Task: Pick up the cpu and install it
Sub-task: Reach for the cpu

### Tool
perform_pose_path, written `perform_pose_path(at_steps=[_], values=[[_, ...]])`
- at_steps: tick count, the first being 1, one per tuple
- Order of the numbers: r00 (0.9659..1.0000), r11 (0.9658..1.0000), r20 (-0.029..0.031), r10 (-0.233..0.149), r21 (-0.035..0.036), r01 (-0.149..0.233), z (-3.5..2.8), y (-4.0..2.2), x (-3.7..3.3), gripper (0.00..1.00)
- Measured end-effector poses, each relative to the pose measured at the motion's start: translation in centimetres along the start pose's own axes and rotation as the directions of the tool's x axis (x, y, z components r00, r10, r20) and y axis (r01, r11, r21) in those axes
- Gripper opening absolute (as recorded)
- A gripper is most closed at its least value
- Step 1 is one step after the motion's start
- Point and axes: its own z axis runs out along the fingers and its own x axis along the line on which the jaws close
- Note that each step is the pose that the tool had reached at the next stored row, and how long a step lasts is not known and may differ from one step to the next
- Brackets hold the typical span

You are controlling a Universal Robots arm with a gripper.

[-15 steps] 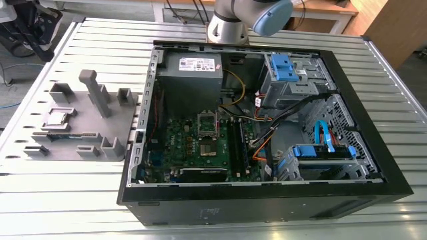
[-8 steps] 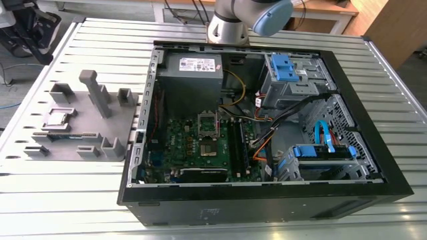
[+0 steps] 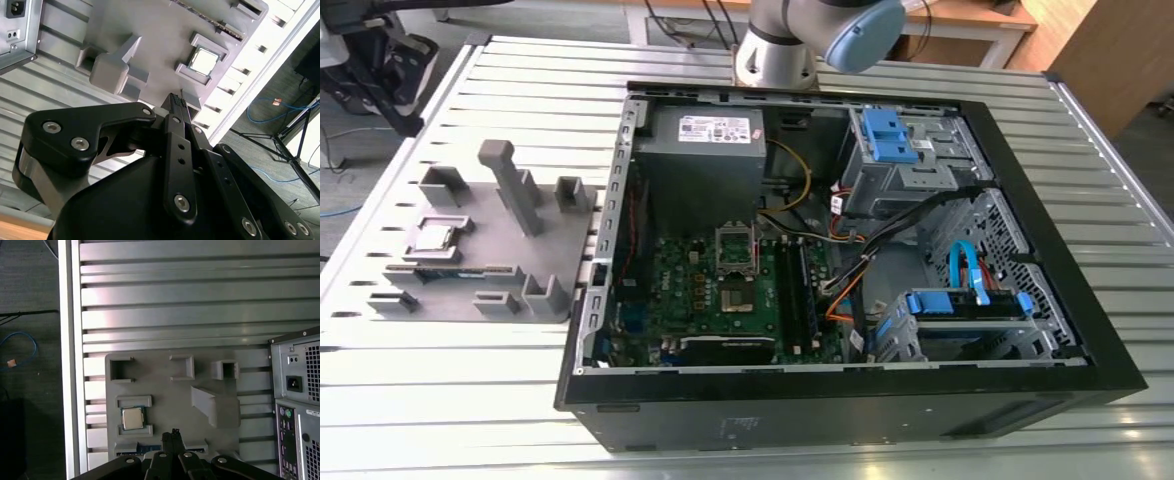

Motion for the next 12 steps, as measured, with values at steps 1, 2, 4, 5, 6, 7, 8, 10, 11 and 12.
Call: perform_pose_path(at_steps=[1, 2, 4, 5, 6, 7, 8, 10, 11, 12], values=[[1.0000, 1.0000, -0.0001, 0.000, 0.0001, 0.000, 0.10, -0.01, 0.07, 0.11], [1.0000, 1.0000, -0.0002, 0.000, 0.0001, 0.000, 0.20, -0.02, 0.15, 0.11], [1.0000, 1.0000, -0.0001, 0.000, 0.0000, 0.000, 0.41, -0.04, 0.29, 0.11], [1.0000, 1.0000, -0.0001, 0.000, 0.0001, 0.000, 0.50, -0.05, 0.36, 0.11], [1.0000, 1.0000, -0.0002, 0.000, 0.0001, 0.000, 0.60, -0.06, 0.43, 0.11], [1.0000, 1.0000, -0.0002, 0.000, 0.0001, 0.000, 0.70, -0.07, 0.49, 0.11], [1.0000, 1.0000, -0.0002, 0.000, 0.0001, 0.000, 0.79, -0.08, 0.56, 0.11], [1.0000, 1.0000, -0.0001, 0.000, 0.0001, 0.000, 1.01, -0.10, 0.68, 0.11], [1.0000, 1.0000, -0.0001, 0.000, 0.0001, 0.000, 1.11, -0.11, 0.75, 0.11], [1.0000, 1.0000, -0.0001, 0.000, 0.0001, 0.000, 1.21, -0.12, 0.81, 0.11]])
